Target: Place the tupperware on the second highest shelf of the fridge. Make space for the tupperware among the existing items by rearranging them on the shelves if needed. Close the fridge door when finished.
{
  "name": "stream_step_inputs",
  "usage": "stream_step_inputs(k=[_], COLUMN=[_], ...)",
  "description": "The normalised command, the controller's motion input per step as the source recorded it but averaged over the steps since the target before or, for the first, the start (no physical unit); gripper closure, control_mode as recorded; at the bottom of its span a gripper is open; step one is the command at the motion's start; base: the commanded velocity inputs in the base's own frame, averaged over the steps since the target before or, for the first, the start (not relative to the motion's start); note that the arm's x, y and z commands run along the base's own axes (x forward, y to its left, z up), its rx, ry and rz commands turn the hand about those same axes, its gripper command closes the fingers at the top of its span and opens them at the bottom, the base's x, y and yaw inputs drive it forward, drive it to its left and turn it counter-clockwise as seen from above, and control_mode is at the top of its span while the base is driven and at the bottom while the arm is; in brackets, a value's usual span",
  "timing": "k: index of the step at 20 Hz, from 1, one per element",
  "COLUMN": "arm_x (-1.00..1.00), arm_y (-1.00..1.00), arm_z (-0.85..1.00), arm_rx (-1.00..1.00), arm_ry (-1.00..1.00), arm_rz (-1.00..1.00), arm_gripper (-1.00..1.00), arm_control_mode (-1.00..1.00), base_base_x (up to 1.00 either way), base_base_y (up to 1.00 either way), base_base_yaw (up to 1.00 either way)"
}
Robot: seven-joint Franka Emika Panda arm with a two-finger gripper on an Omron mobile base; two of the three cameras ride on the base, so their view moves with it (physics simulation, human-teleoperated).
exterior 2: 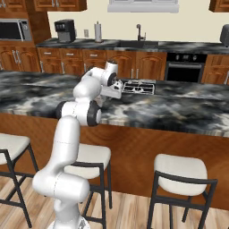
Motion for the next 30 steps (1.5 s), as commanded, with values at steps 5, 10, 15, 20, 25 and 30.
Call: stream_step_inputs(k=[5,10,15,20,25,30], arm_x=[-0.06,-0.16,-0.72,-1.00,-1.00,-1.00], arm_y=[0.29,0.09,-0.11,-0.20,-0.05,0.00], arm_z=[-0.21,0.11,0.42,0.45,0.51,0.63], arm_rx=[0.00,0.00,0.00,0.00,0.00,0.00], arm_ry=[-0.01,0.00,0.00,-0.08,-0.20,-0.18], arm_rz=[0.00,0.00,0.00,0.00,0.00,0.00], arm_gripper=[1.00,1.00,1.00,1.00,1.00,1.00], arm_control_mode=[-1.00,-1.00,-1.00,-1.00,-1.00,-1.00], base_base_x=[0.00,0.00,0.00,0.00,0.00,0.00], base_base_y=[0.00,0.00,0.00,0.00,0.00,0.00], base_base_yaw=[0.00,0.00,0.00,0.00,0.00,0.00])
